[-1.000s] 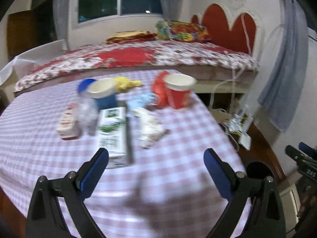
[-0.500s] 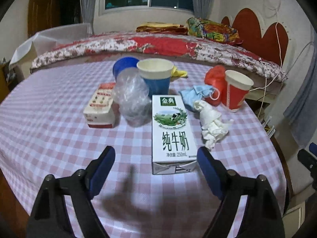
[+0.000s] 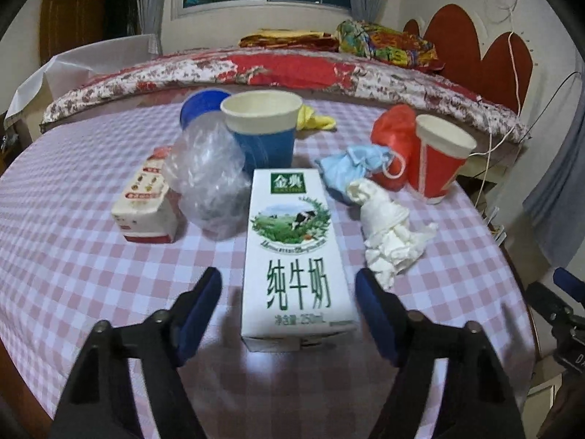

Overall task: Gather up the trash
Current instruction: 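Grasp the white milk carton with the left tool while the right tool grasps the crumpled tissue, then carry carton and tissue over the black bin and open both tools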

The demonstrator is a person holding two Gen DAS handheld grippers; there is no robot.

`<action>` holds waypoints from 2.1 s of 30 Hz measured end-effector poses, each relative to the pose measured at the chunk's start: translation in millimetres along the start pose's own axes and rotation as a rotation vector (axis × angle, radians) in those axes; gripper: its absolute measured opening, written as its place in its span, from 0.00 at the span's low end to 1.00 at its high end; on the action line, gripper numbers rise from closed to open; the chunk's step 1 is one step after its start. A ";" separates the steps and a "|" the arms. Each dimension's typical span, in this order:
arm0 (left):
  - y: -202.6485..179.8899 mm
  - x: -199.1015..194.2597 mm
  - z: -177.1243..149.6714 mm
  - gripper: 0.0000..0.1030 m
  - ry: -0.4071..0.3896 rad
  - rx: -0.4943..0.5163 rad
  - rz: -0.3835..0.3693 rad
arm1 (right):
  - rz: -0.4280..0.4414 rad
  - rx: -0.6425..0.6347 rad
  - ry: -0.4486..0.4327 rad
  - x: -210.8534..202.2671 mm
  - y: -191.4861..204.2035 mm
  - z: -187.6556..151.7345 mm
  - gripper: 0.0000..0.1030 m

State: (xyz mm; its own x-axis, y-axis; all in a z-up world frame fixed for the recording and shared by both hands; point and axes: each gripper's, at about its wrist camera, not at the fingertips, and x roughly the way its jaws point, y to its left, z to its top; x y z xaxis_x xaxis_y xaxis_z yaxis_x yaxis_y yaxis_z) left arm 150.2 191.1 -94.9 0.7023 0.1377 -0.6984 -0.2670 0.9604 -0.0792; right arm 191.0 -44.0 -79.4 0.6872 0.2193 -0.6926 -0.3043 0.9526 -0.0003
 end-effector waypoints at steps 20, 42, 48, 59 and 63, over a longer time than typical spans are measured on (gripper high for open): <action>54.9 -52.3 -0.9 0.54 -0.104 -0.033 0.036 | 0.152 -0.097 0.001 21.2 76.7 24.9 0.87; 162.9 -38.9 -18.1 0.54 -0.067 -0.176 0.236 | 0.191 -0.183 0.057 61.4 140.2 33.5 0.83; 163.7 -33.5 -21.0 0.54 -0.075 -0.183 0.242 | 0.178 -0.168 0.087 79.4 140.2 38.0 0.67; 165.3 -58.7 -22.5 0.54 -0.099 -0.164 0.250 | 0.191 -0.173 0.045 54.0 134.0 34.8 0.17; 152.0 -76.2 -19.4 0.54 -0.126 -0.139 0.234 | 0.184 -0.155 0.014 30.7 121.1 33.7 0.17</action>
State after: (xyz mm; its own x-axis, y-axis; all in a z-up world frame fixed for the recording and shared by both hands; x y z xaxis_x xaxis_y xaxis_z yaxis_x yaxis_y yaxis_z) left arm 43.4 321.8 -67.5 0.6853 0.3884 -0.6160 -0.5126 0.8582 -0.0292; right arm 197.5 85.2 -76.4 0.6019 0.3827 -0.7009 -0.5219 0.8529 0.0175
